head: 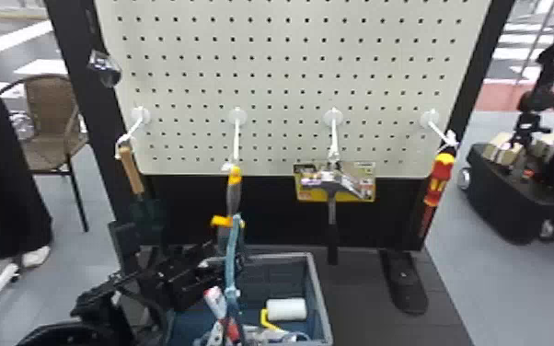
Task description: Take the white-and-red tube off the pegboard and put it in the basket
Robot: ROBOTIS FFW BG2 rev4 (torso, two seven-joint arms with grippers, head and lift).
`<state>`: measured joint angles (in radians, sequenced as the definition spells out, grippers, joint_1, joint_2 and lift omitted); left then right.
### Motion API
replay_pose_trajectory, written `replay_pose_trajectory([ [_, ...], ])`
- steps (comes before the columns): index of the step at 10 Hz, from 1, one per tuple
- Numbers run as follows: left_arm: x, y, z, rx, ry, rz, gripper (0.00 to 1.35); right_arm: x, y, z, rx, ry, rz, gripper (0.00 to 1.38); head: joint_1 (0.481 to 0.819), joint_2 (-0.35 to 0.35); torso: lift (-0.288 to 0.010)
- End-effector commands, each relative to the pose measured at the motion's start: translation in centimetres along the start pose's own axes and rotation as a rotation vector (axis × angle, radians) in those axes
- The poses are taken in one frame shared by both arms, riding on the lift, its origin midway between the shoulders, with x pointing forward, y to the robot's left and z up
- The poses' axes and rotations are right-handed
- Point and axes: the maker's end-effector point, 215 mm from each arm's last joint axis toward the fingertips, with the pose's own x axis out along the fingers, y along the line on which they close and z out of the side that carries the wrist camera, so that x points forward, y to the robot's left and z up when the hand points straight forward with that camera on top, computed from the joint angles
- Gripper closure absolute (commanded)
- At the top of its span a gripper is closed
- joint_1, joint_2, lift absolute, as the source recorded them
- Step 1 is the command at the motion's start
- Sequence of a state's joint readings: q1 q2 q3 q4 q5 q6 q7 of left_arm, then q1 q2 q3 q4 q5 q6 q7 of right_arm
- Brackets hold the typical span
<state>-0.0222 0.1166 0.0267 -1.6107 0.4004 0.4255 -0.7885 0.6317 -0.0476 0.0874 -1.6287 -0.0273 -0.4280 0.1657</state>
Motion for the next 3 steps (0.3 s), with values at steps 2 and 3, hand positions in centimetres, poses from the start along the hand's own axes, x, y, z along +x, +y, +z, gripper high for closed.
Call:
replay_pose_trajectory([
  [2, -0.05, 0.04, 0.11, 0.001, -0.004, 0.002, 0.15, -0.01, 0.0, -0.01, 0.0, 0.0, 0.0, 0.31, 0.549, 0.0, -0.1],
  [3, -0.05, -0.02, 0.04, -0.001, -0.006, 0.001, 0.15, 0.08, 0.01, 0.07, 0.0, -0.002, 0.001, 0.31, 0.549, 0.0, -0.1],
])
